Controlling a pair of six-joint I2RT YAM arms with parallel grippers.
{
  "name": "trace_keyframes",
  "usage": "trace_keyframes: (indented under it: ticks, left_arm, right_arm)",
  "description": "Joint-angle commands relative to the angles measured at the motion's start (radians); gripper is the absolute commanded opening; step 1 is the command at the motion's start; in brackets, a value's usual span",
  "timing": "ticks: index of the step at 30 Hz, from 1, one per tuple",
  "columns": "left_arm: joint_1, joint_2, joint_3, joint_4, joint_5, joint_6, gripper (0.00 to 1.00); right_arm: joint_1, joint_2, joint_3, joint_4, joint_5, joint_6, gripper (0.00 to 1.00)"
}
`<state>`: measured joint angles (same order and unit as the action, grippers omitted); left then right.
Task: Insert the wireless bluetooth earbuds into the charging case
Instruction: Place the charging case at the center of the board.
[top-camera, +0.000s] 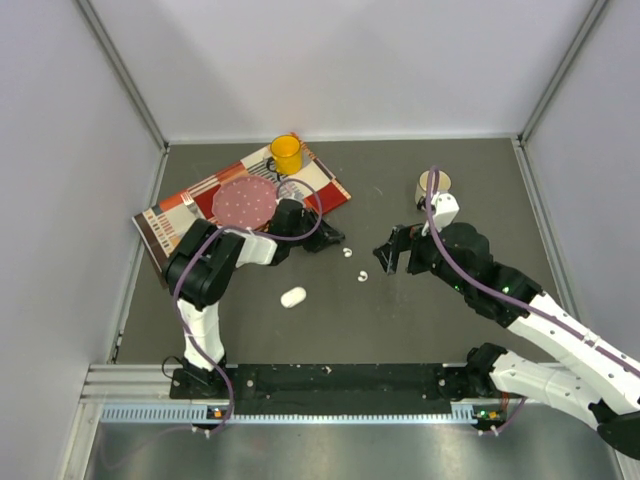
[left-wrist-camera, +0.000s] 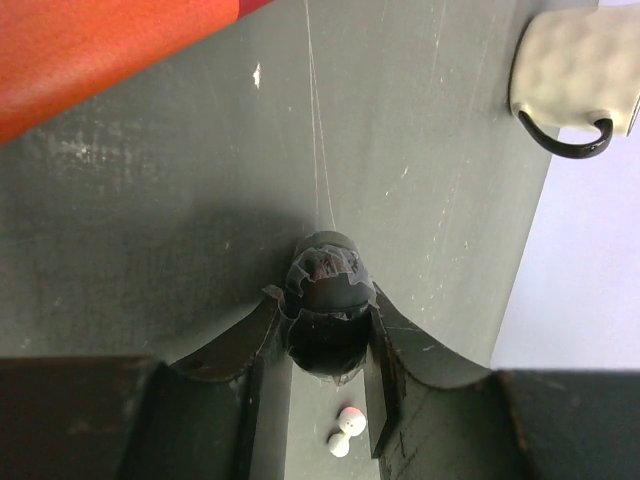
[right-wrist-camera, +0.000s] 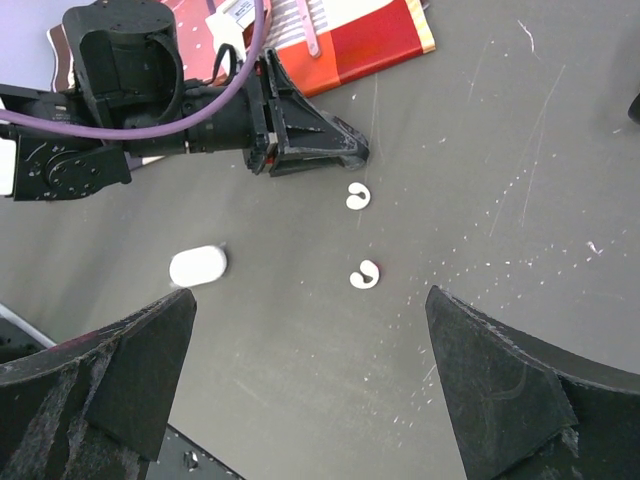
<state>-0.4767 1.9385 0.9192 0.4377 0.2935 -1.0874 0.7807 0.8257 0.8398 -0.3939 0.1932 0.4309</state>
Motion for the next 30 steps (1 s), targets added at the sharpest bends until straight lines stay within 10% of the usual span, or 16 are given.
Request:
trace_keyframes:
  ticks: [1,10,30]
  left_arm:
    - [0.004,-0.01,0.001,-0.013,-0.014,0.007,0.24]
    - [0.006,-0.046,0.017,-0.112,-0.06,0.078,0.45]
    - [0.003,-0.3,-0.014,-0.348,-0.234,0.222,0.49]
  right_arm:
    - [-0.012,-0.002,0.047,0.0,-0.014,0.011,0.99]
    - [-0.012,-0.002,0.051,-0.005,-0.023,0.012,0.99]
    - [-0.012,0.001,0.053,-0.013,-0.037,0.061,0.99]
